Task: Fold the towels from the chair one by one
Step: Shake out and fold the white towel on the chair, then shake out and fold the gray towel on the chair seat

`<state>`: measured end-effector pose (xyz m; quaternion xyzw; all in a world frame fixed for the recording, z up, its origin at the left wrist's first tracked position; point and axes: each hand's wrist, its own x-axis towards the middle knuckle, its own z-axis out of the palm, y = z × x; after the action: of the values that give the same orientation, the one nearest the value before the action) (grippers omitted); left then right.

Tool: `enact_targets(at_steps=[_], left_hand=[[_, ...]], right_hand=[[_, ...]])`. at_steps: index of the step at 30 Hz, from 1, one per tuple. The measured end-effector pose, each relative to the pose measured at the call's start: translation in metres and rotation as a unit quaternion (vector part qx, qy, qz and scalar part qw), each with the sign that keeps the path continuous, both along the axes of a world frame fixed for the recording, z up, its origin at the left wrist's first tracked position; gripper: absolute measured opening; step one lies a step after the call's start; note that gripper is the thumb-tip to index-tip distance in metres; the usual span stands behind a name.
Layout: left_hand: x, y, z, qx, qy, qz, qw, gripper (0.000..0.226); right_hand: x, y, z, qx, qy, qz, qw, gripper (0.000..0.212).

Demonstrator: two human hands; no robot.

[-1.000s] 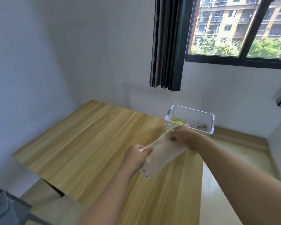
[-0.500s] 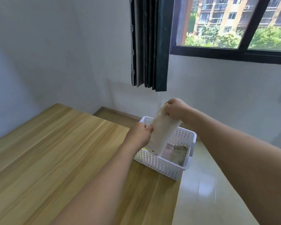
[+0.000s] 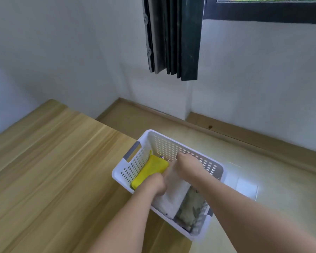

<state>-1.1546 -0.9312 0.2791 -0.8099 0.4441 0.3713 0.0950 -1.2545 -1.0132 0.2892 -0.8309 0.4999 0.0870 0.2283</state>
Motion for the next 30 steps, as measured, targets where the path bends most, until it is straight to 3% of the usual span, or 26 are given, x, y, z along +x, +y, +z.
enact_targets(at_steps=[5,10,12,14,18,21,30], left_hand=[[-0.005,-0.008,-0.035,0.038,-0.006,-0.029,0.999,0.034],[-0.004,-0.007,-0.032,0.032,-0.006,-0.013,0.999,0.033],[0.001,0.003,-0.015,-0.02,-0.004,0.012,1.0,0.03],[0.004,0.017,0.014,-0.136,-0.003,0.037,0.99,0.031],[0.012,0.062,0.066,-0.342,-0.065,0.016,0.937,0.032],[0.027,0.111,0.085,-0.373,-0.121,-0.021,0.92,0.036],[0.102,0.284,0.114,-0.426,-0.18,-0.005,0.887,0.041]], right_hand=[[-0.001,-0.003,-0.034,0.016,-0.02,-0.027,0.999,0.024],[0.002,0.0,-0.037,0.043,-0.033,-0.045,0.998,0.03],[-0.002,0.004,-0.02,0.039,-0.041,-0.049,0.997,0.033],[-0.009,0.015,0.005,0.025,-0.051,-0.057,0.997,0.028],[-0.009,0.056,0.06,-0.017,-0.108,-0.051,0.993,0.029],[0.004,0.102,0.093,-0.043,-0.143,-0.029,0.988,0.036],[0.072,0.274,0.132,-0.082,-0.2,0.036,0.976,0.048]])
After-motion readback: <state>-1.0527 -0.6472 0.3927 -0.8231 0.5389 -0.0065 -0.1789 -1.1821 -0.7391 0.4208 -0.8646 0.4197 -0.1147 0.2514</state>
